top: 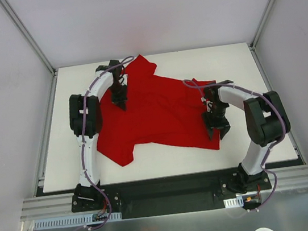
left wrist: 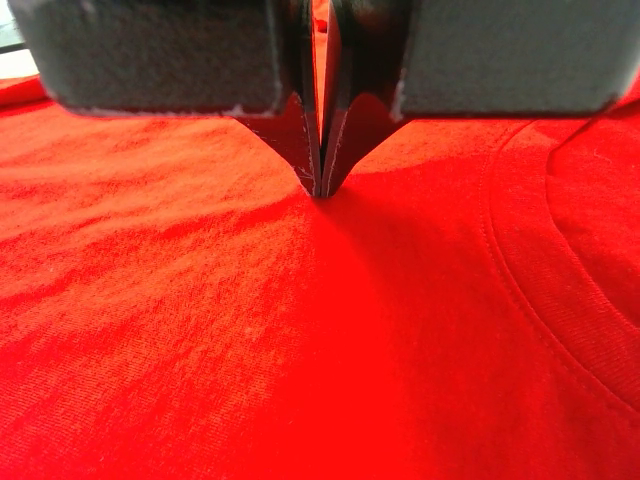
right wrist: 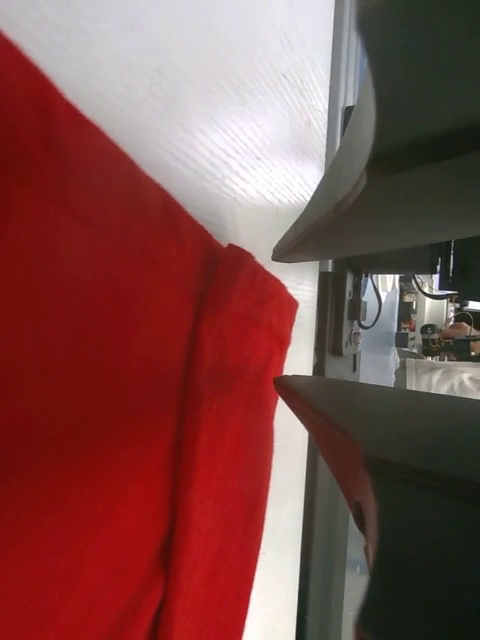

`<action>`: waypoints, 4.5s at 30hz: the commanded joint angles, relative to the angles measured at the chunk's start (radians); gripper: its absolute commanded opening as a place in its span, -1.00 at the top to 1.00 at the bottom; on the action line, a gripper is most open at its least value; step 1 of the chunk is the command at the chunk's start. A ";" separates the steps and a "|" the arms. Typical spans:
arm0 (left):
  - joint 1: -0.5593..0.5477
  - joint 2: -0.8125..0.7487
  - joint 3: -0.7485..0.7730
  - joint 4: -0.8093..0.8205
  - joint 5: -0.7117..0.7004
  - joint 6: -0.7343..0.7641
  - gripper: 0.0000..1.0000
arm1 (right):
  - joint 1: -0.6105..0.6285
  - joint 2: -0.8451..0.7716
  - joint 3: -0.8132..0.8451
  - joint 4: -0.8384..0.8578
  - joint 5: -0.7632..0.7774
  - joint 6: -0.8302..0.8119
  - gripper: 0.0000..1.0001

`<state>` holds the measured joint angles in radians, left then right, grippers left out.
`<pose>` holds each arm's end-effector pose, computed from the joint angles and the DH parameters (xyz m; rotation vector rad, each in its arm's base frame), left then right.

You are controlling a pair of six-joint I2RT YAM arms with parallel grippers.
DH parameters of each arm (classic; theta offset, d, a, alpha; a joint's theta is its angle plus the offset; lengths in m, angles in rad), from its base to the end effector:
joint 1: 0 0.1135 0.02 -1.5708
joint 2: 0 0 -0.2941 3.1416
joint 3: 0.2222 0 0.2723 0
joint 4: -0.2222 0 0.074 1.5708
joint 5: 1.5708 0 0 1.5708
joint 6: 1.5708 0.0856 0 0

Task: Fold and stack the t-shirts
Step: Flatten out the tshirt

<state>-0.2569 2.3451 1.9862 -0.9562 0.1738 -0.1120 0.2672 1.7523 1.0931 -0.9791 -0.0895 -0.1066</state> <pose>0.5141 -0.1504 0.1335 0.2428 2.8956 -0.3174 0.2961 0.0890 0.1286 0.5649 -3.0120 -0.1285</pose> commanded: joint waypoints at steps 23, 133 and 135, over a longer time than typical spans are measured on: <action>-0.008 -0.066 0.008 -0.035 0.004 0.018 1.00 | 0.035 0.070 0.102 -0.018 0.082 -0.004 0.30; 0.050 -0.023 -0.014 -0.151 -0.209 -0.118 1.00 | -0.074 0.725 1.196 -0.354 0.195 0.007 0.99; 0.044 -0.026 -0.003 -0.156 -0.212 -0.120 1.00 | -0.079 0.719 1.197 -0.352 0.194 0.008 0.99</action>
<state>-0.1955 2.3428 1.9671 -1.0645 -0.0120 -0.2394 0.1890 2.4901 2.2459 -1.2915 0.1135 -0.1051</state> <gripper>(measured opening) 0.003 0.011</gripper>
